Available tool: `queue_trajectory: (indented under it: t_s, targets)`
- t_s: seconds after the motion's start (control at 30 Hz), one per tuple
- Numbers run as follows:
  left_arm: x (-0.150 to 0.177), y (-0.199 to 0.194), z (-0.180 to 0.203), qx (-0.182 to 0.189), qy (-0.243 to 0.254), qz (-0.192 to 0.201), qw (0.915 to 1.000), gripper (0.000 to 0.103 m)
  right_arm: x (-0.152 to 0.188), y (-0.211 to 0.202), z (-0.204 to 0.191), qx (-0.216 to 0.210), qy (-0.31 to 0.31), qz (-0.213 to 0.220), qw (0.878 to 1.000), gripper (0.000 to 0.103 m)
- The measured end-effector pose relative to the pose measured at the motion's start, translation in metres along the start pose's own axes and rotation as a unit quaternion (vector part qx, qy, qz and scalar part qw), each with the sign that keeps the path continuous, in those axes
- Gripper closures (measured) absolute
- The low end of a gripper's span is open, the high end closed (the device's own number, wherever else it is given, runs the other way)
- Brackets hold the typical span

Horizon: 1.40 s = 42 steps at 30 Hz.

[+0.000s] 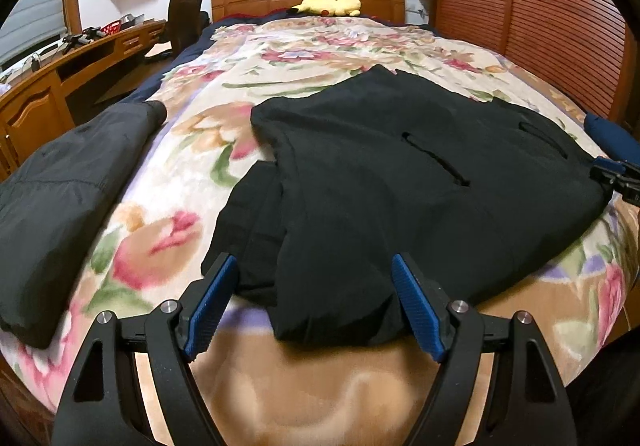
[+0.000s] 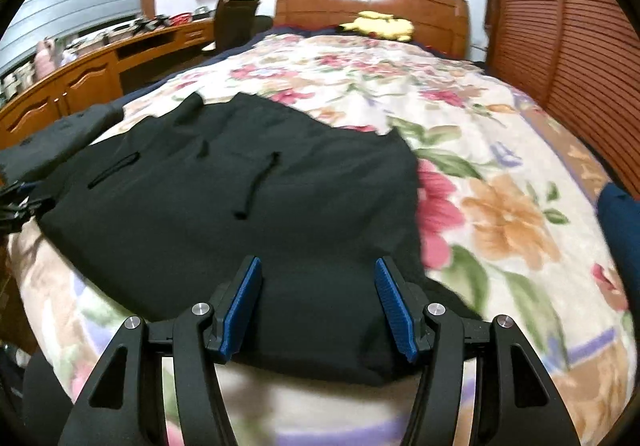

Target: Fold large clothes

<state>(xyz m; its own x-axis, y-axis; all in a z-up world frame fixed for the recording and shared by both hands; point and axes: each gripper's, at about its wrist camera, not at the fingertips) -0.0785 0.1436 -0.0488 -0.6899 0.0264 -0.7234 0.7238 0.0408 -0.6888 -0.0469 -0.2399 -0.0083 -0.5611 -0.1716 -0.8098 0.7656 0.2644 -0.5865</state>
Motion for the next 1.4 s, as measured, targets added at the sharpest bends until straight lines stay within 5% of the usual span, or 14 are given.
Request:
queue_trajectory:
  t_s: [0.4,0.6,0.73,0.83,1.0,1.4]
  targets:
    - [0.01,0.001,-0.014,0.029,-0.045,-0.025,0.9983,0.023,0.007,-0.006,0.014,0.037,0.044,-0.027,0.998,0.037]
    - [0.007,0.006,-0.013,0.03,-0.053,-0.034,0.9976,0.023,0.012,0.021,0.022,0.0,0.089,-0.073,0.993,0.034]
    - [0.005,0.006,-0.011,0.043,-0.05,-0.036,0.9972,0.04,0.01,0.021,0.025,-0.021,0.107,-0.076,0.991,0.035]
    - [0.005,0.004,-0.005,0.059,-0.038,-0.038,0.9968,0.057,0.01,0.019,0.022,-0.03,0.097,-0.074,0.992,0.046]
    - [0.003,-0.001,0.002,0.05,-0.014,-0.036,0.998,0.079,0.01,0.021,0.008,-0.028,0.037,-0.068,0.997,0.081]
    - [0.006,-0.043,0.006,0.04,0.003,0.014,0.9991,0.089,0.005,-0.024,0.02,-0.048,0.042,-0.019,0.998,0.09]
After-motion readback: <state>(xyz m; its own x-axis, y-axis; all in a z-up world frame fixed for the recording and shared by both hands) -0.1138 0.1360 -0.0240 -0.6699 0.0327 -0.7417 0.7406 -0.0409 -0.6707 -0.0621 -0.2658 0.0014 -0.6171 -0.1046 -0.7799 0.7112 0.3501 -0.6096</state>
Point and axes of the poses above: each gripper's, at about its wrist camera, not at the fingertips, and y roughly the way its jaws point, z to its right, x to its underside, and after that the axes turned 4 degrees about -x, right-handed
